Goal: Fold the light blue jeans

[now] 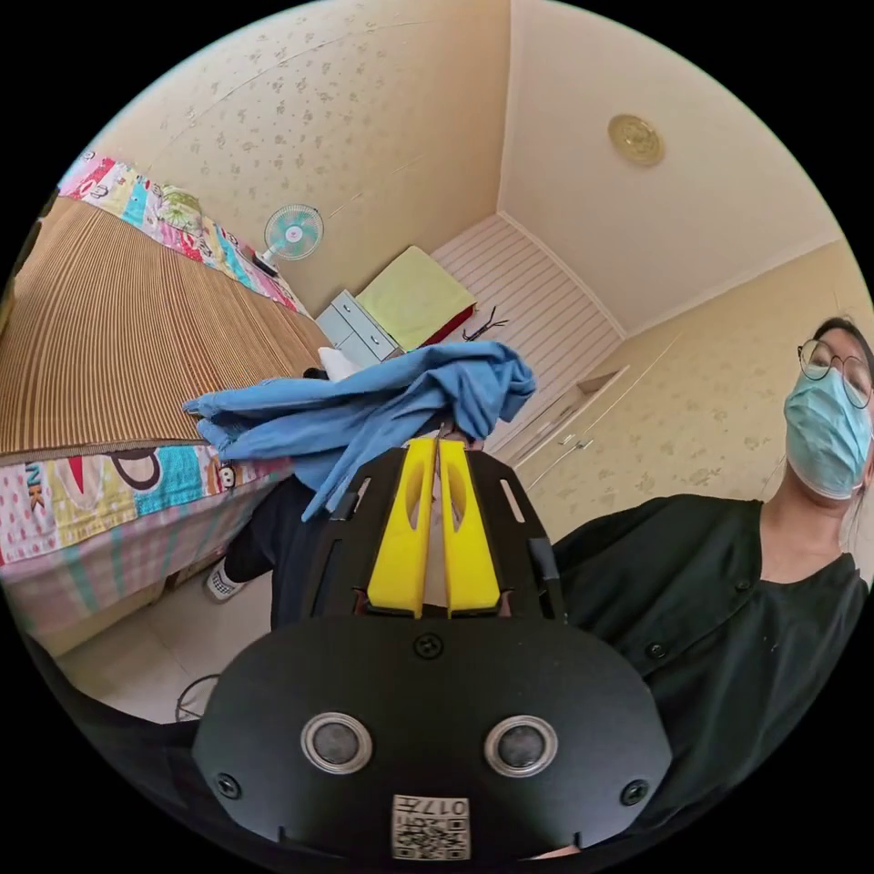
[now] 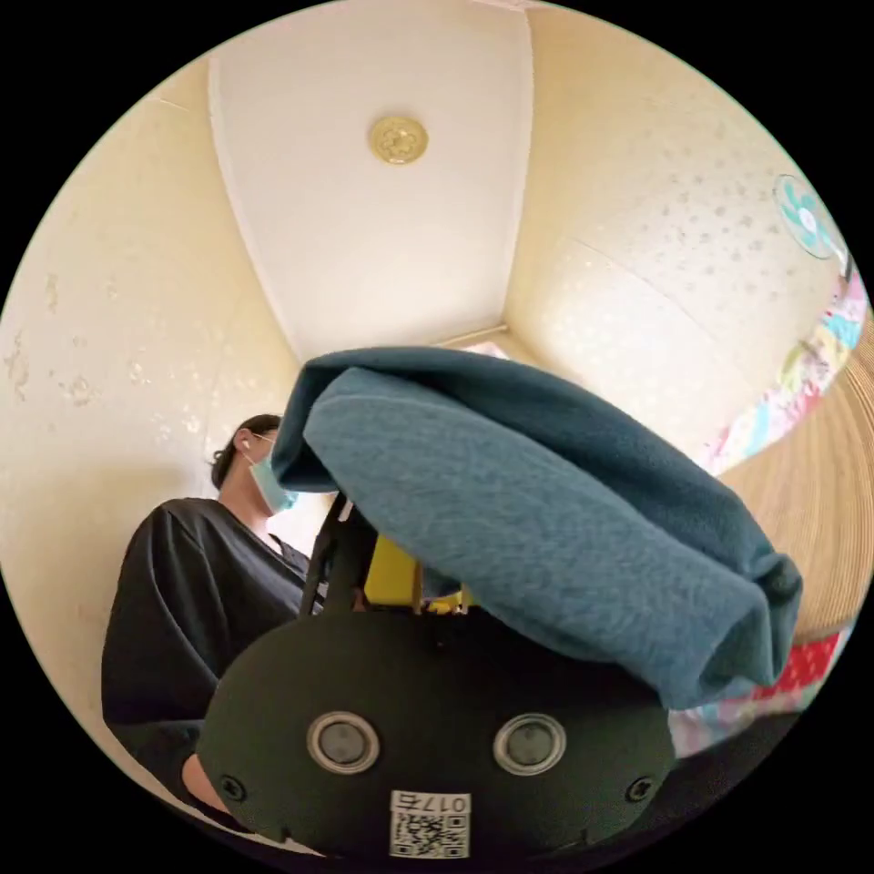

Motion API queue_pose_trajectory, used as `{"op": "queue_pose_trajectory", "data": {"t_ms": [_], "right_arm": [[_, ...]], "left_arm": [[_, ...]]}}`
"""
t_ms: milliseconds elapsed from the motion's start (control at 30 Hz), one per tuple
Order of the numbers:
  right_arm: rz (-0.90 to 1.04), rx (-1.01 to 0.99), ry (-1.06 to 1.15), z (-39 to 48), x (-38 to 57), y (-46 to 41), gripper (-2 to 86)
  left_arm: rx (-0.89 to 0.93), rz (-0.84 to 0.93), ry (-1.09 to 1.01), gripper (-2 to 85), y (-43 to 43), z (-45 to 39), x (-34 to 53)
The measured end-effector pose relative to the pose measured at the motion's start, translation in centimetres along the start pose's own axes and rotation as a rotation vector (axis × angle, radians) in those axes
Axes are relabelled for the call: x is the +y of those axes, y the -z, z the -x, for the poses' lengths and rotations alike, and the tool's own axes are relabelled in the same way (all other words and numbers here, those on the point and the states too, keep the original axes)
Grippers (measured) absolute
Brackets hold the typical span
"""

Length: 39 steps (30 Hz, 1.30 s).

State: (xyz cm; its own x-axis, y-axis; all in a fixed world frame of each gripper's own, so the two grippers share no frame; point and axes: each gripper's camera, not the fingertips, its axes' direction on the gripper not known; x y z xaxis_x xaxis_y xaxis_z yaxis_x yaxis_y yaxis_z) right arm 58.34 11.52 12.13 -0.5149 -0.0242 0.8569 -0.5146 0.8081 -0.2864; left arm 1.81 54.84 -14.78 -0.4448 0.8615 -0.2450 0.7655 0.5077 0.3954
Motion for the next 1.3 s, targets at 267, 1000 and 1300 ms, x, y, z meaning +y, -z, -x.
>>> {"op": "queue_pose_trajectory", "data": {"t_ms": [267, 1000, 1300], "right_arm": [[0.111, 1.094, -0.562, -8.2, 11.1, 6.9, 7.9], [1.141, 1.549, 0.296, -33.4, 17.2, -50.5, 8.5], [0.705, 0.789, 0.069, -22.6, 4.8, -40.8, 3.6]], "left_arm": [[0.018, 0.065, 0.065, -0.9, -1.2, 5.7, -1.4], [-0.097, 0.030, 0.181, 3.8, 2.7, 14.0, -4.9], [-0.159, 0.024, 0.250, 9.9, 1.8, 17.0, -6.5]]}}
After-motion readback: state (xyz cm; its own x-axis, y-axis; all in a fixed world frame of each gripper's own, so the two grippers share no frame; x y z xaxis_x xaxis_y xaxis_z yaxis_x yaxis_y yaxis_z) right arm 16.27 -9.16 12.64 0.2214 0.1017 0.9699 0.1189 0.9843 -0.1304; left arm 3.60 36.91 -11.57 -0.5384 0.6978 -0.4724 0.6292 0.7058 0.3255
